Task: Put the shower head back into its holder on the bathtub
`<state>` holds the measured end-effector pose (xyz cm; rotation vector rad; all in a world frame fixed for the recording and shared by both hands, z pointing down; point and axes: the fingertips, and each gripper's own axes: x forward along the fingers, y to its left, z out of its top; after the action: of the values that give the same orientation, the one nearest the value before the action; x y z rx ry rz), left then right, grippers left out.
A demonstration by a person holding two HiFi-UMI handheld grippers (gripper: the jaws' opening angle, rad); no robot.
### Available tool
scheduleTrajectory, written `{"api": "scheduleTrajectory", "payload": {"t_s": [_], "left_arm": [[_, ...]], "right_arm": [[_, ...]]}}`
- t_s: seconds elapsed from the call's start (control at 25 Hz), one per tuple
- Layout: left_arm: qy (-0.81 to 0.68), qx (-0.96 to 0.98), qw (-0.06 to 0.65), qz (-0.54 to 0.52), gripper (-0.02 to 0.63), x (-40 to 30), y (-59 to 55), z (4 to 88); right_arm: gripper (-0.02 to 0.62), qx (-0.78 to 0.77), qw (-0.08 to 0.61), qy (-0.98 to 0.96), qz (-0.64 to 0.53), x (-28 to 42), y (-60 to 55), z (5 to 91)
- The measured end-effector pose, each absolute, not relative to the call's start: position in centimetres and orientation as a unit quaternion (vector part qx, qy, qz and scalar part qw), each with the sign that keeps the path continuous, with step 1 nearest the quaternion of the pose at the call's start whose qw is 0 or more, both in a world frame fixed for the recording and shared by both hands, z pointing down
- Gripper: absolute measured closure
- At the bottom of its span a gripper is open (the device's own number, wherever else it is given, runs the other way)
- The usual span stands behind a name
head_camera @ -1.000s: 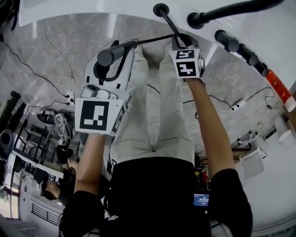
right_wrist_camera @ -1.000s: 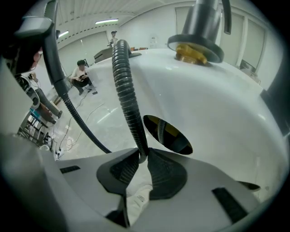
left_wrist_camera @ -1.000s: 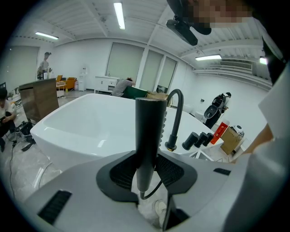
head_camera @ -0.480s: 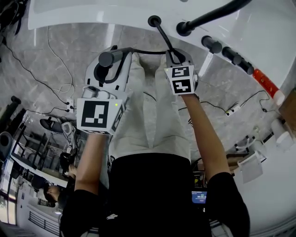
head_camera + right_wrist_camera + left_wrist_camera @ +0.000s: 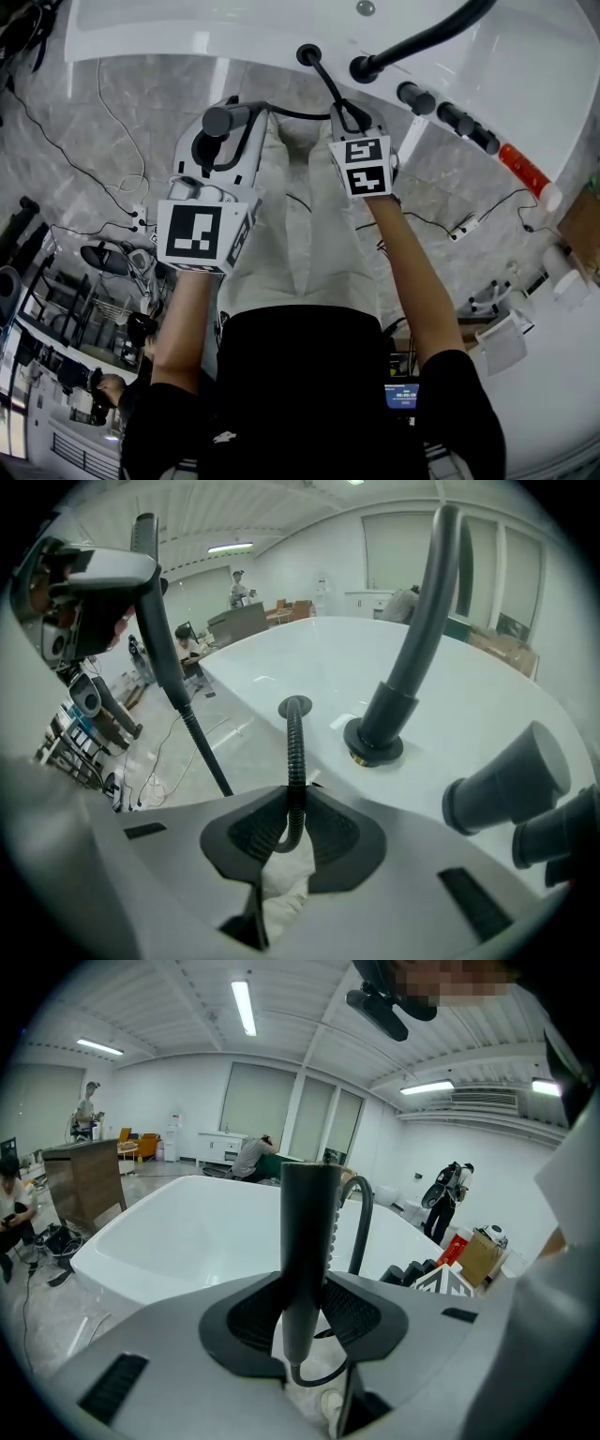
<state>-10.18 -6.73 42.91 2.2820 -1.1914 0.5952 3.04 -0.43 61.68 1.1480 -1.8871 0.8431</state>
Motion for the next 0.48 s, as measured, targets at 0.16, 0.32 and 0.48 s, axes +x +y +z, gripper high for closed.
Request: {"api": "scheduleTrajectory", "payload": {"t_s": [0.16,0.32,0.48], "left_arm": [[-0.442,0.836,0.244,0.215,0.463,-10.8,-7.2,42.5],[-0.450,0.831,0.248,0.215,0.462,-11.6,-7.5,42.4],[-0.458,0.826,0.251,0.211,0.463,-11.9,-8.2,42.1]], "right_arm": [[0.528,0.450,0.374,-0.744,0.323,2.4,-1.7,60.8],[0.528,0.446,0.371,-0.749,0.320,1.4,-2.7,60.0],[0.528,0.436,0.373,-0.753,0.321,0.6,-4.1,59.5]]}}
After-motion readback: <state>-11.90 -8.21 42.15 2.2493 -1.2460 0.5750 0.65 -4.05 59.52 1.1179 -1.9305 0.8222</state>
